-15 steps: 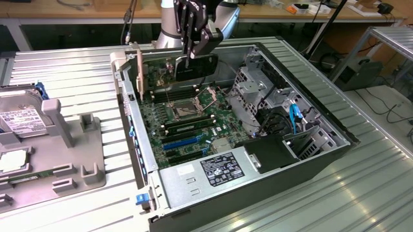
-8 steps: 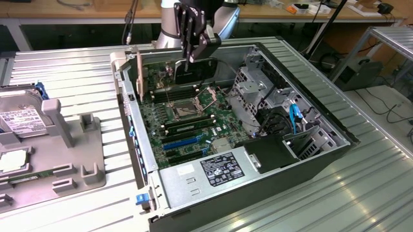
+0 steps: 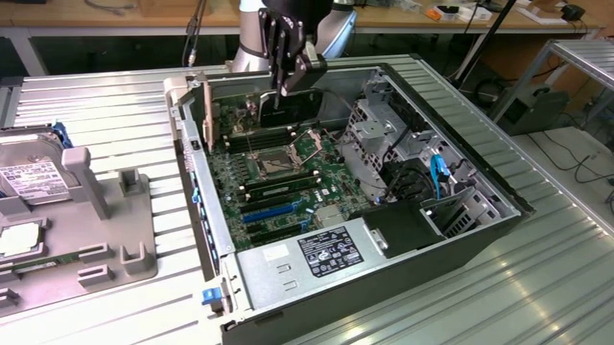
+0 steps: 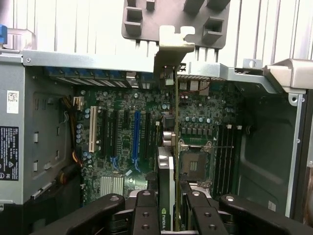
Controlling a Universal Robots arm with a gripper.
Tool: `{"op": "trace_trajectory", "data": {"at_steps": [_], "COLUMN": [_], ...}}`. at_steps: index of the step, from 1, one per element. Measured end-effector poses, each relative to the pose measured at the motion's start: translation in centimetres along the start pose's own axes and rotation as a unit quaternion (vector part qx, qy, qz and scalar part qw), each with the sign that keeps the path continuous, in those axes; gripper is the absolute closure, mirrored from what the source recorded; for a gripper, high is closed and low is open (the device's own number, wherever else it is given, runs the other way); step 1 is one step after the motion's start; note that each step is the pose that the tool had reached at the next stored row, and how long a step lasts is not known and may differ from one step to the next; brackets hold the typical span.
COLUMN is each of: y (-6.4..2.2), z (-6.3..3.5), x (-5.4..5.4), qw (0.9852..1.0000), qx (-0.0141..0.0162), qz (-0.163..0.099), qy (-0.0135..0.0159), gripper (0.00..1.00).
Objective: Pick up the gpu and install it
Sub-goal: 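Insert the gpu into the slot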
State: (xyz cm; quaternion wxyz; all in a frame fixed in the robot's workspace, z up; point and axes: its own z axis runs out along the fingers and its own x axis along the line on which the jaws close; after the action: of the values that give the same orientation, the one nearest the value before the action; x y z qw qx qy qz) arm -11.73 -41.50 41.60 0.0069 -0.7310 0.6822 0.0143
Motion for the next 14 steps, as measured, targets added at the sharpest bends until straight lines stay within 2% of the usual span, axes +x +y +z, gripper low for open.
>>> {"op": "trace_trajectory", "data": {"at_steps": [14], "y": [-0.02], "z": [0.65], "x": [0.02], "qw": [1.0], "qx": [0.0], "qz": [0.0], "qy": [0.0], "gripper": [0.73]}}
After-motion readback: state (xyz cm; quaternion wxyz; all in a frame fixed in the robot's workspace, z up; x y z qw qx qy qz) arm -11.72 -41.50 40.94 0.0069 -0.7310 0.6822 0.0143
